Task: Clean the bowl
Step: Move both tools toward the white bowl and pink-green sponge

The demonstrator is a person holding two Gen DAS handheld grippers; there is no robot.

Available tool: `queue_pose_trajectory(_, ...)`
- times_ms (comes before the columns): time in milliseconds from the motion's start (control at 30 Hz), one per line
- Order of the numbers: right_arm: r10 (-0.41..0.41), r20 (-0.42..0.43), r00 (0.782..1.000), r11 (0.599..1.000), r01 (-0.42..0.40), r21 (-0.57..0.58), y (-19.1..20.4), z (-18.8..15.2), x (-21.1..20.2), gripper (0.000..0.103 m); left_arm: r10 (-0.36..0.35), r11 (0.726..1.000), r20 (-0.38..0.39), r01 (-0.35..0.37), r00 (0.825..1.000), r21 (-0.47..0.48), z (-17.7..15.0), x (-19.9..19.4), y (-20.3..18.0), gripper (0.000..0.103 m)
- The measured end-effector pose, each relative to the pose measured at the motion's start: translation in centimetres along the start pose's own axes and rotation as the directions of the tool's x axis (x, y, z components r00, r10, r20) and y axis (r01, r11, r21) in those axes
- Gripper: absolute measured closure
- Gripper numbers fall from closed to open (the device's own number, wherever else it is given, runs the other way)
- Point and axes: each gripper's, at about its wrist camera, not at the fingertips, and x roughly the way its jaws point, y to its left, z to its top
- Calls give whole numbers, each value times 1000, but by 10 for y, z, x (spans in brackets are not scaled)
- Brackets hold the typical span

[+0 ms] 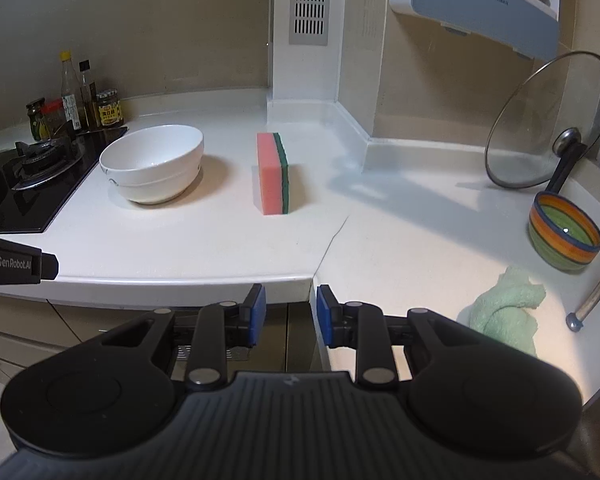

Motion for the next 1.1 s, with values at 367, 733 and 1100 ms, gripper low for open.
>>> queue_pose_trajectory(367, 26, -16, 1000, 1000, -26, 11, 3, 3, 11, 80, -6, 1000, -32, 5, 999, -27, -1, 9, 5, 89)
queue_pose_trajectory(733, 24, -8, 1000, 1000, -24, -7, 16, 5, 21, 80, -5, 998, -52, 2, 999, -63, -1, 12, 20, 89)
queue_pose_trajectory(1100, 28, -12, 1000, 1000, -28, -13, 18, 4, 21, 80, 1, 998, -53, -5, 999, -65, -3, 13, 20, 89)
